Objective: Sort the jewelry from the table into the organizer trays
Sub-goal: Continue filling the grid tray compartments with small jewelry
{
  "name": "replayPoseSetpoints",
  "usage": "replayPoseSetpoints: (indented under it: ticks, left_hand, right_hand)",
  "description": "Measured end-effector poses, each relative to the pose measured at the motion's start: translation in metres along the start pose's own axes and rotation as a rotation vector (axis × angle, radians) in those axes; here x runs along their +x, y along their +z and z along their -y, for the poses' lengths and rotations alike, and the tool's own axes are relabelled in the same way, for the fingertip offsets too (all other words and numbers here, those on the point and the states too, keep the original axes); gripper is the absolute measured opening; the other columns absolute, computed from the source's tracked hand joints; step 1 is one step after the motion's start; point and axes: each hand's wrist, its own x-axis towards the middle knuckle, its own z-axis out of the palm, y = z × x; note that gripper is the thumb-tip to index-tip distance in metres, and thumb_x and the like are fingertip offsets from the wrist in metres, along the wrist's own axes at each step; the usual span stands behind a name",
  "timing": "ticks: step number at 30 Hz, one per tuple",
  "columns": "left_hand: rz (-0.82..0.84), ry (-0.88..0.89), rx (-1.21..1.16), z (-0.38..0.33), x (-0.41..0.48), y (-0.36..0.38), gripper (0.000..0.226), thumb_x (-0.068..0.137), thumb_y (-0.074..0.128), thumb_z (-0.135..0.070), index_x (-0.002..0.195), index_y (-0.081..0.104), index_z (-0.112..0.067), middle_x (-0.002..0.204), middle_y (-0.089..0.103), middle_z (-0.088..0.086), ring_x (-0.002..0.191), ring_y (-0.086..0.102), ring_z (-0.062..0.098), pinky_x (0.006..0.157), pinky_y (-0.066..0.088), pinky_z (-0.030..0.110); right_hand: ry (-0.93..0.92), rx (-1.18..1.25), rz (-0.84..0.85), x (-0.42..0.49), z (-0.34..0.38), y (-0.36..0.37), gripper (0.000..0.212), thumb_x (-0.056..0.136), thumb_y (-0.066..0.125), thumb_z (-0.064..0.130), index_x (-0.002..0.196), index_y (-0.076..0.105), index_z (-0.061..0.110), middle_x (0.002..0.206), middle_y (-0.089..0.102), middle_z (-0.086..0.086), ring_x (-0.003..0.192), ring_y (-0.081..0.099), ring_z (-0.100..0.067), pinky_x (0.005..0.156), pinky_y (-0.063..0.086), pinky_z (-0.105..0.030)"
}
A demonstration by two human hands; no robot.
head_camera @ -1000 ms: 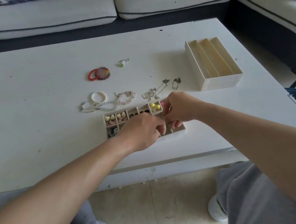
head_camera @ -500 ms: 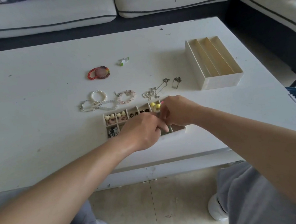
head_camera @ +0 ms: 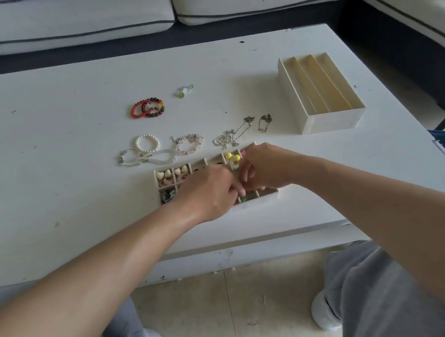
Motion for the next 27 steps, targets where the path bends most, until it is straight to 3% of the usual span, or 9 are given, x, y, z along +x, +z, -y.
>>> replayPoseSetpoints:
  ticks: [2,4,6,9,13,17,19,23,27]
  left_hand:
    - [-0.055,-0.027,0.006,0.002,0.001,-0.003,0.036,0.089,0.048,-0.015,0.078,0.076,-0.034,0.101,0.065,-0.013,0.092,0.062,0.017,0.075,0.052,0.033]
    - [-0.076,-0.051,0.017,0.003,0.002,-0.006,0.035,0.088,0.047,-0.014,0.073,0.07,-0.034,0.099,0.065,-0.01,0.088,0.06,0.019,0.071,0.052,0.035]
    - [-0.086,-0.073,0.007,0.004,0.001,-0.007,0.035,0.09,0.046,-0.013,0.08,0.074,-0.032,0.1,0.067,-0.011,0.083,0.06,0.016,0.065,0.048,0.031]
    - [-0.061,-0.097,-0.015,0.003,0.001,-0.005,0.037,0.092,0.046,-0.014,0.096,0.077,-0.034,0.102,0.069,-0.015,0.072,0.057,0.006,0.058,0.041,0.026]
    - [0.007,-0.066,-0.04,0.004,0.0,0.0,0.042,0.091,0.043,-0.017,0.103,0.075,-0.042,0.119,0.069,-0.018,0.094,0.066,0.012,0.077,0.051,0.03]
    - [0.046,-0.033,0.038,0.001,-0.001,0.001,0.045,0.094,0.042,-0.018,0.114,0.074,-0.042,0.129,0.065,-0.021,0.114,0.06,0.013,0.086,0.043,0.025]
    - [0.065,-0.032,0.044,0.001,0.0,0.002,0.045,0.095,0.041,-0.018,0.116,0.073,-0.042,0.13,0.063,-0.021,0.117,0.058,0.013,0.086,0.042,0.026]
    - [0.07,-0.021,0.038,0.002,0.0,0.003,0.045,0.094,0.041,-0.017,0.113,0.073,-0.042,0.131,0.062,-0.017,0.116,0.058,0.016,0.092,0.048,0.032]
    - [0.09,-0.002,0.026,0.001,0.0,0.002,0.045,0.094,0.041,-0.016,0.111,0.075,-0.041,0.129,0.063,-0.014,0.115,0.058,0.016,0.095,0.05,0.036]
  right_hand:
    - [-0.002,-0.014,0.011,0.001,-0.001,-0.001,0.017,0.085,0.073,0.015,0.078,0.072,0.031,0.051,0.061,0.023,0.076,0.071,-0.014,0.079,0.059,-0.032]
    - [-0.003,-0.006,0.057,0.001,-0.003,-0.002,0.023,0.087,0.067,0.011,0.081,0.075,0.033,0.064,0.07,0.013,0.076,0.071,-0.014,0.079,0.061,-0.036]
    - [-0.01,0.033,0.094,0.0,-0.004,-0.005,0.035,0.088,0.057,0.005,0.086,0.078,0.033,0.072,0.075,0.006,0.075,0.072,-0.015,0.076,0.062,-0.037]
    - [0.006,0.074,0.043,-0.002,-0.006,-0.01,0.046,0.085,0.045,-0.001,0.091,0.077,0.032,0.067,0.073,0.013,0.073,0.071,-0.006,0.07,0.058,-0.028]
    - [0.034,0.116,0.051,-0.005,-0.004,-0.012,0.039,0.082,0.043,0.0,0.103,0.066,0.024,0.074,0.075,0.016,0.076,0.073,-0.011,0.066,0.053,-0.025]
    - [0.028,0.112,0.102,-0.004,-0.004,-0.007,0.029,0.088,0.055,0.004,0.11,0.062,0.022,0.076,0.076,0.015,0.07,0.074,-0.02,0.06,0.054,-0.027]
    - [0.031,0.102,0.101,-0.004,-0.004,-0.006,0.026,0.089,0.059,0.006,0.11,0.064,0.021,0.072,0.074,0.016,0.068,0.073,-0.02,0.061,0.055,-0.027]
    - [0.035,0.113,0.089,-0.005,-0.004,-0.009,0.036,0.084,0.05,0.001,0.109,0.063,0.022,0.085,0.077,0.013,0.069,0.073,-0.021,0.066,0.057,-0.031]
    - [0.03,0.089,0.106,-0.001,-0.005,-0.006,0.027,0.09,0.055,0.008,0.105,0.066,0.027,0.064,0.069,0.024,0.065,0.07,-0.015,0.058,0.048,-0.023]
